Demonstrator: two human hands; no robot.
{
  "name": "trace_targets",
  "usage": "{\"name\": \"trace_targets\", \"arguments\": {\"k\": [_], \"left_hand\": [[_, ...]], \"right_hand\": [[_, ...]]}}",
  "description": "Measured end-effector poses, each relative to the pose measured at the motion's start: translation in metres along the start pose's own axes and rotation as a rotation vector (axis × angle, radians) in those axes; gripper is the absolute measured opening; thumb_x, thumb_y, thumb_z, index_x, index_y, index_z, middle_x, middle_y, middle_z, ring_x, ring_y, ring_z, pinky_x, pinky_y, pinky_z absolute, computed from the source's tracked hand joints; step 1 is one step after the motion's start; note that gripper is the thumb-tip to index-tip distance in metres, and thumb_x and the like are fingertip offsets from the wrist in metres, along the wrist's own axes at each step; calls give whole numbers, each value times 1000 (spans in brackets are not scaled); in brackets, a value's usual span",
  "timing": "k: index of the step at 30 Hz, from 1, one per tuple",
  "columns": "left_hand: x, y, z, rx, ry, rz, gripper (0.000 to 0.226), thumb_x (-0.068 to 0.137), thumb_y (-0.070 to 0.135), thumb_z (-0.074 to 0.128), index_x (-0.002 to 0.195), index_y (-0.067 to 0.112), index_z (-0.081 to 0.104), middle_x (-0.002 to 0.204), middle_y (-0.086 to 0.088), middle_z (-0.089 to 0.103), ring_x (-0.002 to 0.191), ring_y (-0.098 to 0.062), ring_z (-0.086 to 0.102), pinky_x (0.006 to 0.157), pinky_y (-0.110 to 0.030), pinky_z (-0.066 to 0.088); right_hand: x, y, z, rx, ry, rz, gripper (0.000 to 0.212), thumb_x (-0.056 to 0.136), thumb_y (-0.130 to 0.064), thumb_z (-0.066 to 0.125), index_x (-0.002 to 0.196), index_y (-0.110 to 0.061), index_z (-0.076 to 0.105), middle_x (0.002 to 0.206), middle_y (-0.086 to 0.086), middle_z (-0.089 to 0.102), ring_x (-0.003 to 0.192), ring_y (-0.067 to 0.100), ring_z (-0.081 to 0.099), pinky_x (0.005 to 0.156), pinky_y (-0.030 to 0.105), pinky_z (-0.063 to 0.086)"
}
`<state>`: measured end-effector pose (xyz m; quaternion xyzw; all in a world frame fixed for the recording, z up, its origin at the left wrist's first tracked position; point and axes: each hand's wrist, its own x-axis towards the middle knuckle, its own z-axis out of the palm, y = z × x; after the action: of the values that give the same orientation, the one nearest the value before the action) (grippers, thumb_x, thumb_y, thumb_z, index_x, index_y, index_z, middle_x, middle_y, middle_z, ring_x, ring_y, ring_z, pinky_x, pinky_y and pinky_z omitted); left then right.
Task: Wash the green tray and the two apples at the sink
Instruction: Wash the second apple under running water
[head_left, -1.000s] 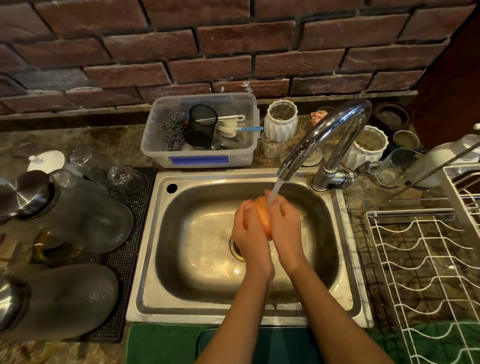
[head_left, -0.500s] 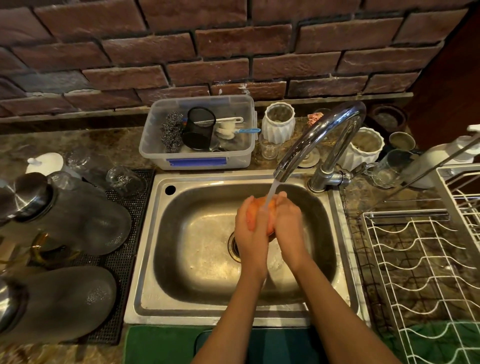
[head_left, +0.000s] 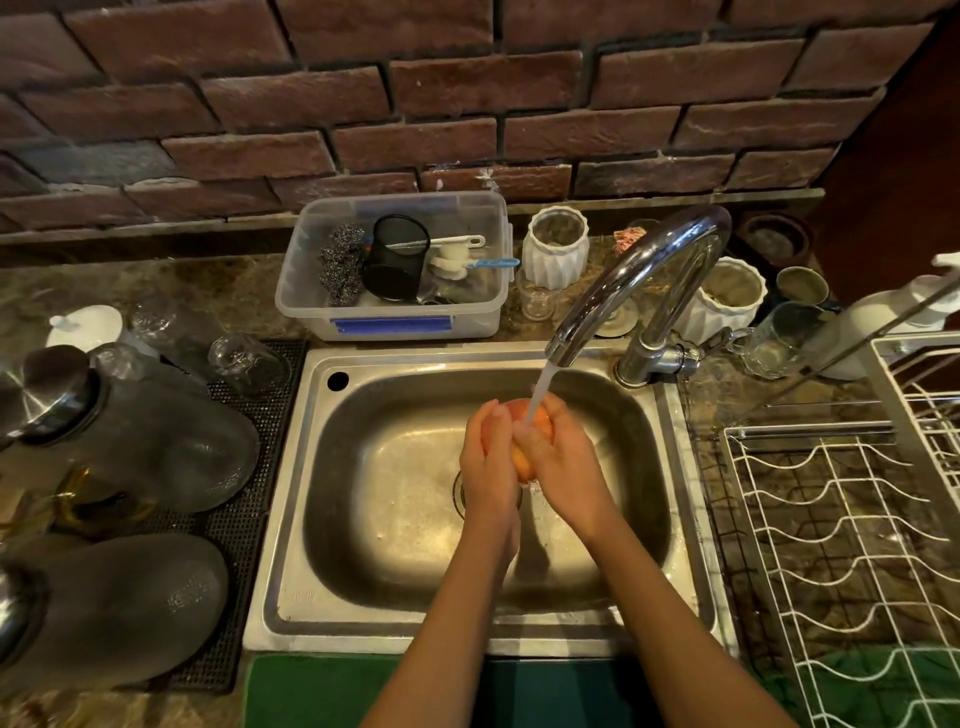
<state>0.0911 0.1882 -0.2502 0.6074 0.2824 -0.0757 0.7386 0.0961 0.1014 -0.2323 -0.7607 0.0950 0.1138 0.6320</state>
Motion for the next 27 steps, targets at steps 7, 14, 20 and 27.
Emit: {"name": "trace_targets", "arguments": {"k": [7, 14, 20, 27], "left_hand": [[-1, 3, -1, -185, 17, -198, 35, 95, 59, 48, 123, 41, 57, 125, -5, 64, 110, -27, 67, 83, -45, 61], [1, 9, 1, -276, -45, -281, 39, 97, 51, 51, 127, 28, 57, 124, -11, 67, 109, -27, 68, 89, -45, 60], [3, 13, -5, -422, -84, -534, 55, 92, 55, 56, 131, 16, 57, 123, -19, 69, 110, -35, 69, 79, -47, 60], [1, 17, 9, -407, 8, -455, 37, 93, 40, 56, 116, 14, 69, 91, -10, 78, 87, -25, 75, 67, -37, 62]], "right_hand": [[6, -9, -14, -76, -153, 41, 61, 90, -8, 60, 144, -31, 43, 144, -5, 42, 119, 14, 52, 86, 23, 54], [-2, -5, -8, 96, -4, 24, 50, 93, -20, 64, 139, -31, 49, 136, -3, 51, 119, 15, 55, 94, 37, 57], [-5, -8, -17, 25, -192, -6, 66, 85, 12, 55, 142, -21, 50, 154, -7, 31, 132, 15, 44, 103, 37, 51], [-5, -14, 2, -56, 82, -51, 53, 89, -23, 68, 139, -24, 50, 132, -10, 40, 110, 6, 54, 96, 33, 54]]}}
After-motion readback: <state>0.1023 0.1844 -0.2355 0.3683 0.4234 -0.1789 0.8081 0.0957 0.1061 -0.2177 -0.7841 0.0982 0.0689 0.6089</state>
